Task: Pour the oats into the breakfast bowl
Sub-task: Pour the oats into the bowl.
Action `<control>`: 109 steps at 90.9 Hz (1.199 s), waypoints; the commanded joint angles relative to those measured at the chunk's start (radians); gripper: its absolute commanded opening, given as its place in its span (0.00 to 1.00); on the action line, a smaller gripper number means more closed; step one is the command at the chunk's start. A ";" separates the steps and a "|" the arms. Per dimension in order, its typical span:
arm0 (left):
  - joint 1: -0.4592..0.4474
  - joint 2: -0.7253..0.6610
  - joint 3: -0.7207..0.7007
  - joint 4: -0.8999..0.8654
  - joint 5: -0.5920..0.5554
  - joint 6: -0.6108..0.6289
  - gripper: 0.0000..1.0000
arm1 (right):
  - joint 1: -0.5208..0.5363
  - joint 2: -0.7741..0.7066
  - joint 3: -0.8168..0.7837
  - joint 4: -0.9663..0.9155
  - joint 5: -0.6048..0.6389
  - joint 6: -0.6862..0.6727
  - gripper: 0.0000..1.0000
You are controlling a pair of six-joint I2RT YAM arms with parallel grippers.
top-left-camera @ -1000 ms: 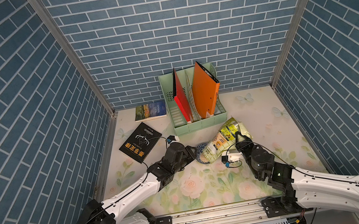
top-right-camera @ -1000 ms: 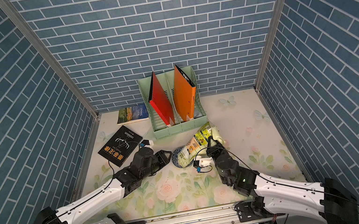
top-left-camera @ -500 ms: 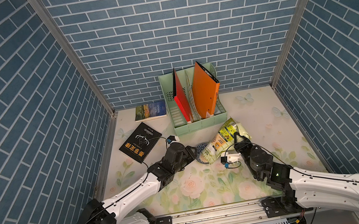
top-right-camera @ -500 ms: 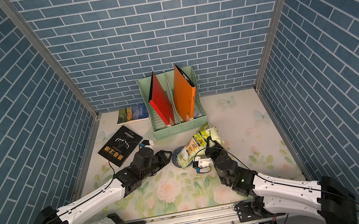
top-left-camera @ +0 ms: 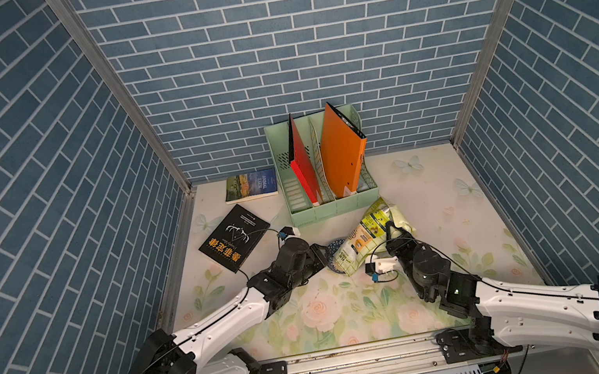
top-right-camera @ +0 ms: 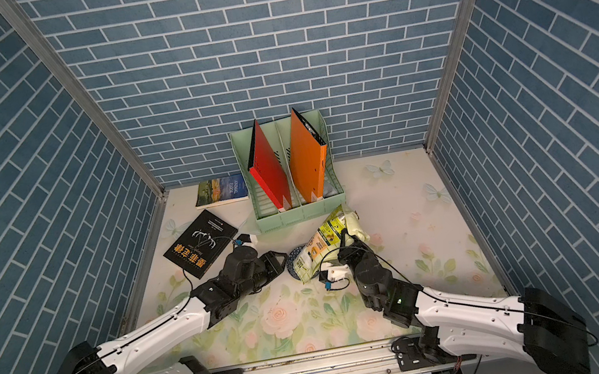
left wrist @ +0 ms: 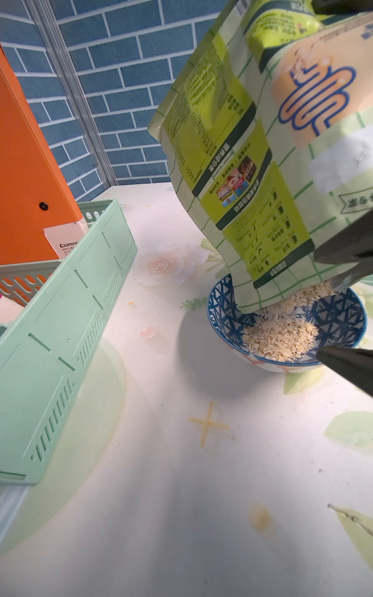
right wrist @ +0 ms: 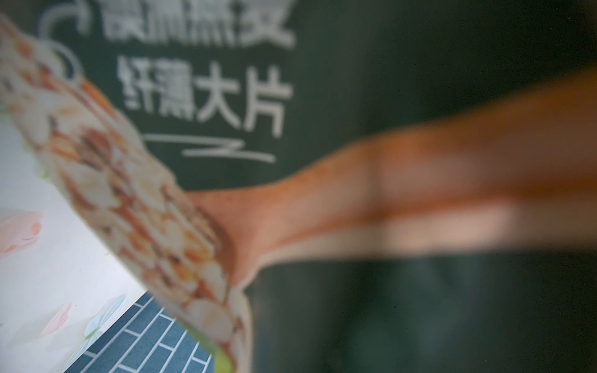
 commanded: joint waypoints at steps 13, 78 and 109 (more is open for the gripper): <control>0.005 0.004 -0.011 0.012 0.004 -0.002 0.47 | 0.007 0.003 0.051 0.208 0.013 -0.038 0.00; 0.006 -0.002 -0.021 0.015 0.000 -0.012 0.47 | 0.004 0.020 0.062 0.265 0.016 -0.077 0.00; 0.006 -0.002 -0.025 0.018 -0.001 -0.014 0.47 | -0.008 0.009 0.075 0.216 0.008 -0.059 0.00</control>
